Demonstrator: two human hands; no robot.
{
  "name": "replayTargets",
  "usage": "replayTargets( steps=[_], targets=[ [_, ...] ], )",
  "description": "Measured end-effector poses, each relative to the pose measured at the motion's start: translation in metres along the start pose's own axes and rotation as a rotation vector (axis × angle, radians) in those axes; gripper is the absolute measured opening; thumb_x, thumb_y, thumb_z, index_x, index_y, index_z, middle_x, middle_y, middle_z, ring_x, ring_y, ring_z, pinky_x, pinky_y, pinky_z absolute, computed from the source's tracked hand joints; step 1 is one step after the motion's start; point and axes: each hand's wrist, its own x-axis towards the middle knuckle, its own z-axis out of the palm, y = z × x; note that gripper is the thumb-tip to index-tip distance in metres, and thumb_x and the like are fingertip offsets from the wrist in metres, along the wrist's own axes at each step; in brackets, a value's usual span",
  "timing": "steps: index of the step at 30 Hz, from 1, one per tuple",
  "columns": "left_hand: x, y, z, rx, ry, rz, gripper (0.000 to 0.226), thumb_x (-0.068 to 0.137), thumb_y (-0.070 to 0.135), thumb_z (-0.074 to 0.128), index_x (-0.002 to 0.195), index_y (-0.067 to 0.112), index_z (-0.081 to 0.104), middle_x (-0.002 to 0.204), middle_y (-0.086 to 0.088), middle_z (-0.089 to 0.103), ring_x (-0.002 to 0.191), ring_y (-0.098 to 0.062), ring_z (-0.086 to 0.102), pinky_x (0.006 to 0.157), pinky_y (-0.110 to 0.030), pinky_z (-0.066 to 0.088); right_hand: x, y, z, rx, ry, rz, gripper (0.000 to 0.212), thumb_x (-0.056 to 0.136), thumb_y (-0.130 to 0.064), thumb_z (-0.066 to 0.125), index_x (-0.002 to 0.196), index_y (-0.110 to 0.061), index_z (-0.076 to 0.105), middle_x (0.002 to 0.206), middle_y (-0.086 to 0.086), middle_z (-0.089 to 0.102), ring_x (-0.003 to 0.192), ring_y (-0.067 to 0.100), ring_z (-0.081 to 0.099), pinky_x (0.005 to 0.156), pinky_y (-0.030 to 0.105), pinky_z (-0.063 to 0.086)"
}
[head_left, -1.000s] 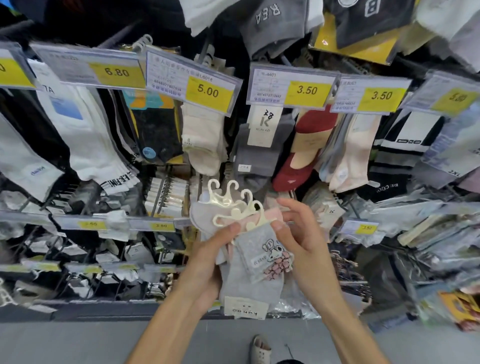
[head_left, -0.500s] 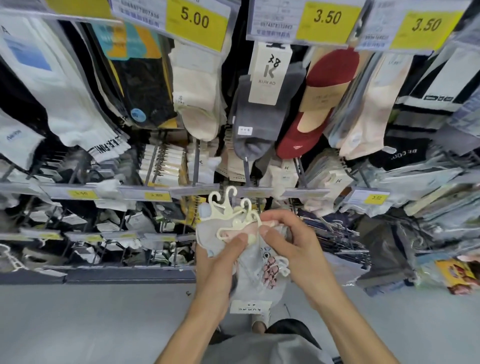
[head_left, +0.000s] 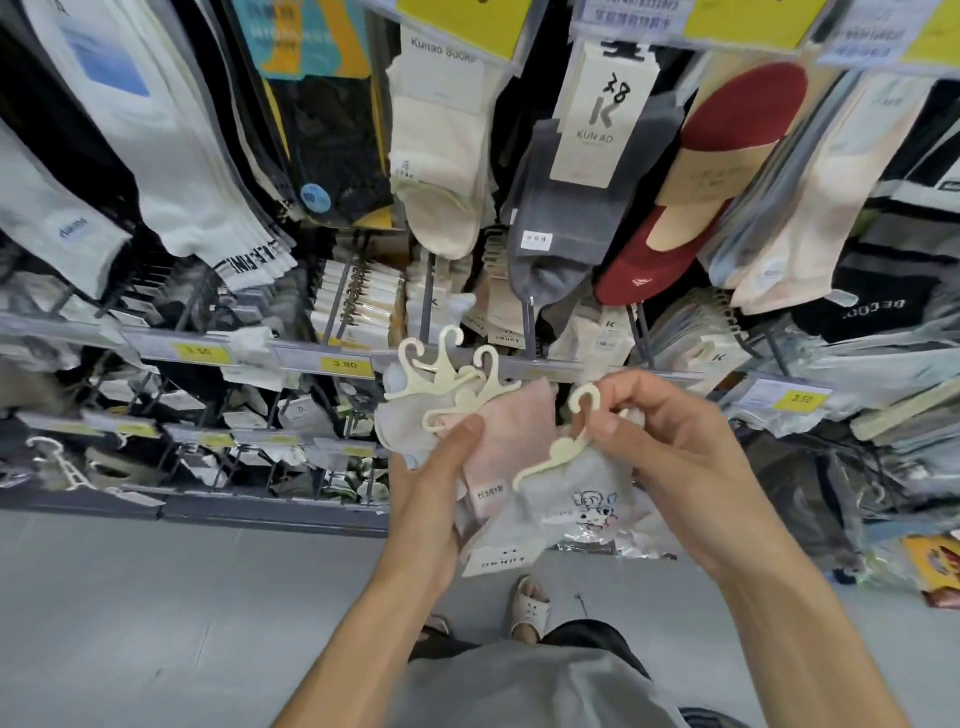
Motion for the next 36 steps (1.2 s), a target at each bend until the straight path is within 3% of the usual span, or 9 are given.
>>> replayTargets(
  steps=[4,8,11,14,18,23,28,31,36],
  targets=[
    [0.002,0.008,0.000,0.179,-0.062,0.127,0.066,0.064,0.034,0.086,0.118,0.004,0.063,0.087,-0.005,0.078,0.073,-0.019,0.075,0.051,-0.028,0.057,0.000,-0.015,0.006,0.130,-0.158,-0.003,0.026,0.078,-0.040,0.079,0.086,-0.018,0.067,0.079,0.005,0.066,0.064,0.020,0.057,0.055,0.028,0.046],
    [0.004,0.003,0.002,0.215,-0.097,0.080,0.040,0.064,0.040,0.080,0.103,0.034,0.073,0.104,-0.003,0.077,0.096,-0.021,0.074,0.069,-0.036,0.059,0.018,-0.008,0.024,-0.013,0.070,-0.028,0.008,0.087,-0.022,0.072,0.081,-0.021,0.067,0.074,0.008,0.063,0.065,0.025,0.051,0.054,0.033,0.042],
    [0.005,0.001,0.002,0.191,-0.065,-0.001,0.063,0.059,0.052,0.079,0.114,0.025,0.069,0.111,-0.005,0.075,0.106,-0.024,0.070,0.089,-0.049,0.056,0.028,0.006,0.032,-0.084,0.206,-0.046,0.005,0.092,-0.016,0.067,0.088,-0.014,0.066,0.063,0.019,0.047,0.054,0.022,0.038,0.048,0.033,0.033],
    [0.004,0.003,0.001,0.193,-0.061,0.017,0.074,0.064,0.055,0.076,0.127,0.019,0.062,0.120,-0.006,0.072,0.116,-0.024,0.066,0.104,-0.055,0.046,0.032,0.019,0.036,-0.156,0.255,-0.068,0.006,0.094,-0.018,0.066,0.088,-0.018,0.066,0.055,0.002,0.042,0.045,0.012,0.028,0.041,0.022,0.023],
    [0.002,0.002,-0.004,0.216,-0.098,0.041,0.047,0.066,0.051,0.075,0.109,0.032,0.072,0.114,-0.003,0.075,0.110,-0.020,0.069,0.091,-0.042,0.056,0.032,0.035,0.044,-0.179,0.285,-0.060,0.007,0.093,-0.021,0.068,0.087,-0.024,0.066,0.069,0.025,0.051,0.058,0.021,0.039,0.052,0.035,0.034],
    [0.000,0.003,-0.013,0.222,-0.061,0.055,0.059,0.063,0.040,0.079,0.116,0.020,0.067,0.115,-0.008,0.074,0.111,-0.026,0.068,0.099,-0.050,0.051,0.032,0.048,0.044,-0.173,0.262,-0.035,0.015,0.093,-0.016,0.066,0.107,-0.020,0.068,0.096,-0.007,0.066,0.090,0.007,0.062,0.085,0.031,0.052],
    [0.001,-0.001,-0.021,0.281,-0.057,0.044,0.036,0.065,0.044,0.079,0.100,0.033,0.075,0.108,0.002,0.077,0.105,-0.015,0.071,0.095,-0.041,0.053,0.019,0.063,0.035,-0.005,0.219,-0.014,0.005,0.087,-0.024,0.065,0.086,-0.022,0.070,0.088,-0.001,0.069,0.081,0.014,0.062,0.072,0.030,0.050],
    [0.001,-0.006,-0.022,0.323,-0.040,0.055,0.039,0.061,0.050,0.079,0.097,0.036,0.075,0.103,0.007,0.077,0.100,-0.008,0.072,0.089,-0.032,0.057,0.007,0.081,0.033,0.104,0.246,0.012,0.006,0.088,-0.023,0.064,0.088,-0.021,0.070,0.090,0.003,0.070,0.082,0.017,0.062,0.074,0.032,0.050],
    [0.003,-0.023,-0.022,0.351,0.030,-0.014,0.039,0.054,0.057,0.081,0.090,0.046,0.073,0.096,0.014,0.078,0.093,-0.003,0.073,0.094,-0.038,0.053,0.007,0.103,0.036,0.097,0.334,0.016,0.014,0.088,-0.023,0.066,0.098,-0.028,0.074,0.099,0.008,0.071,0.092,0.018,0.065,0.081,0.034,0.055]
  ],
)
